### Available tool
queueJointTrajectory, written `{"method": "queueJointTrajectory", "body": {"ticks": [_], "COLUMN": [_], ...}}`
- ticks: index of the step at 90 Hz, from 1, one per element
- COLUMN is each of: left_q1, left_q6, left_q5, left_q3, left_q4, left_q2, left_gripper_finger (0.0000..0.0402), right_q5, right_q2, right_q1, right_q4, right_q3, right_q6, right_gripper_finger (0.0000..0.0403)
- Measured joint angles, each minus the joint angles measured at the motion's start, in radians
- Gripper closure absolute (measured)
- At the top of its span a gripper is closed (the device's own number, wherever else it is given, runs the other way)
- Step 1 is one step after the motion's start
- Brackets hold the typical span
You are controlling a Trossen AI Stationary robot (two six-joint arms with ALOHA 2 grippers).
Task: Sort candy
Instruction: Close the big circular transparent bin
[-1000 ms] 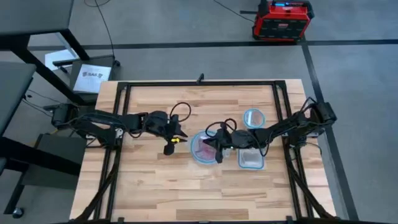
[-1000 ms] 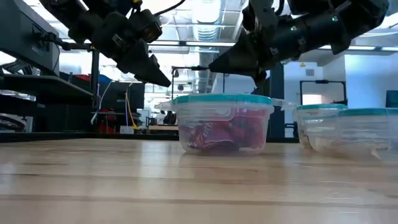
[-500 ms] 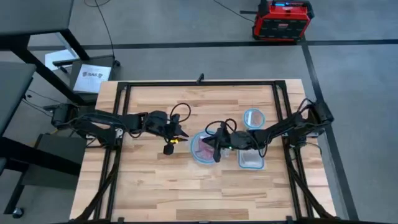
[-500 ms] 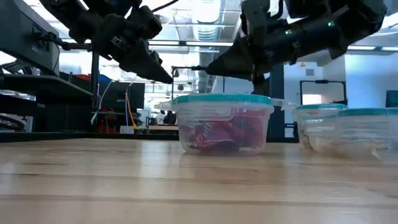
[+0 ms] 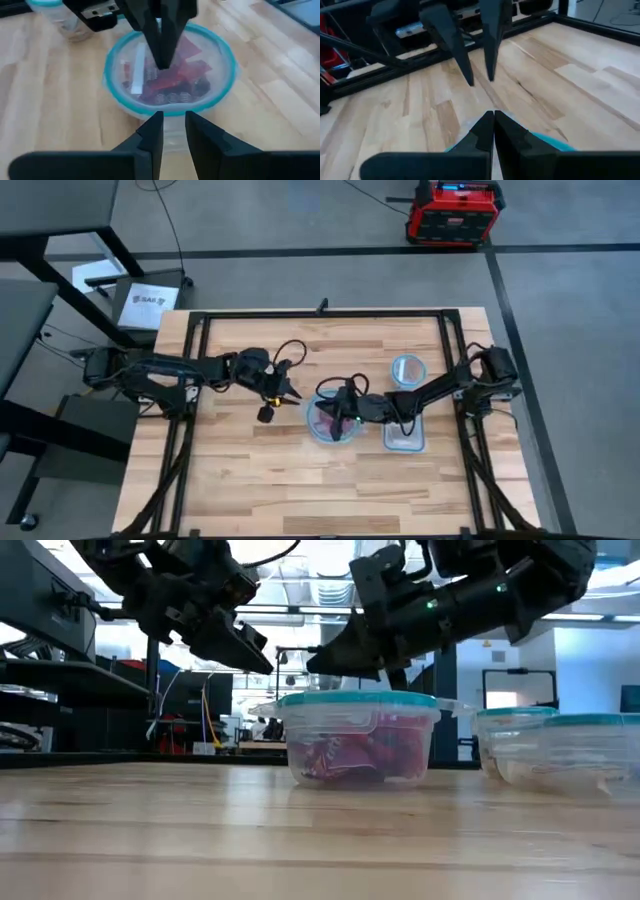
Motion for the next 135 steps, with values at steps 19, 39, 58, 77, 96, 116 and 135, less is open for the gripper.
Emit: {"method": "queueJointTrajectory", "body": {"ticks": [19,39,58,77,96,116,135], "left_q1": [0.018,-0.009,-0.006,-0.010,-0.021,-0.015,-0.048], "left_q6": [-0.013,-0.017,-0.038,-0.047,-0.069,-0.017,-0.083], "left_q5": [0.043,0.065,0.062,0.062,0.062,-0.047,-0.079], "left_q3": [-0.001,-0.020,-0.087,-0.086,-0.059,-0.044,-0.030], "left_q4": [-0.050,-0.042,0.130,0.218,0.209,-0.101,-0.294], "left_q2": [0.016,0.021,0.077,0.226,0.282,0.126,-0.098], "left_gripper_finger": [0.0336,0.0336,0.0336,0.0336,0.0336,0.0336,0.0336], "right_q5": [0.005,0.005,0.019,0.009,-0.023,-0.031,-0.082], "right_q2": [0.000,0.006,0.103,0.142,0.145,0.140,0.113], "right_q1": [0.005,0.024,0.024,0.026,0.042,0.042,0.055], "right_q4": [-0.022,-0.027,0.051,0.056,0.025,-0.035,-0.108], "right_q3": [0.000,0.000,0.006,0.024,0.049,0.094,0.196], "right_q6": [0.008,0.017,0.051,0.046,0.003,-0.052,-0.062], "right_gripper_finger": [0.0403,0.0403,0.0403,0.0403,0.0403,0.0403,0.0403]}}
